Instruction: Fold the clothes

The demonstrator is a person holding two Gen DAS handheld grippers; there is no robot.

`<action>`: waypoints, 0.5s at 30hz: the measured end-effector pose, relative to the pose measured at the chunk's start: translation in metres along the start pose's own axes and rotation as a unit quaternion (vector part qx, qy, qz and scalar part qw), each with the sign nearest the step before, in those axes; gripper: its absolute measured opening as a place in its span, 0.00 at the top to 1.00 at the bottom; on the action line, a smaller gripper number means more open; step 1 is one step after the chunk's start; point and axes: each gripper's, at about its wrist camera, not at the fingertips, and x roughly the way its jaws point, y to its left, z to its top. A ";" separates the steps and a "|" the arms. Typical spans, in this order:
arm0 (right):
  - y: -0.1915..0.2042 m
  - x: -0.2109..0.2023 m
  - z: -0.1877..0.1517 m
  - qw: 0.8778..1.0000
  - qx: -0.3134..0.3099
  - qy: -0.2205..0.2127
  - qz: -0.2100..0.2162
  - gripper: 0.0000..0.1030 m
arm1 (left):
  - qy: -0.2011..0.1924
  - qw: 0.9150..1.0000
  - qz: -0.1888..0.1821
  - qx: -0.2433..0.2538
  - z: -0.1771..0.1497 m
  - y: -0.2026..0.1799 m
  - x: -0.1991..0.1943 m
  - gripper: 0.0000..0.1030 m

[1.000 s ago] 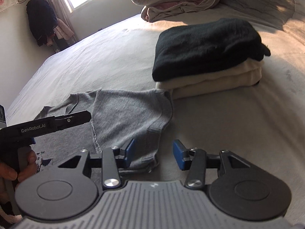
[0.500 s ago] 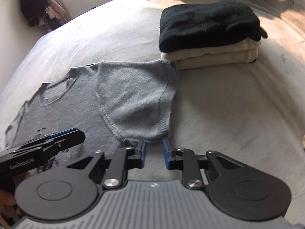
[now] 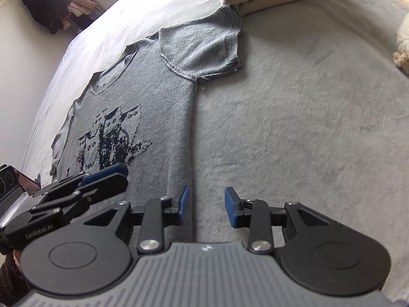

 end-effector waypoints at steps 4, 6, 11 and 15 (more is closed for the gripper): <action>-0.001 -0.001 -0.009 1.000 0.010 0.005 0.001 0.66 | 0.028 1.000 -0.006 0.012 -0.016 -0.009 0.012 0.93; -0.003 -0.002 -0.013 1.000 0.015 0.006 0.003 0.66 | 0.041 0.999 0.008 0.019 -0.025 -0.009 0.016 0.93; -0.006 -0.002 -0.017 0.999 0.031 0.007 0.024 0.66 | 0.050 0.998 0.047 0.008 -0.045 0.008 0.013 0.96; -0.011 0.007 -0.019 0.998 0.052 0.010 0.029 0.66 | 0.040 0.997 0.060 0.010 -0.052 0.012 0.005 0.98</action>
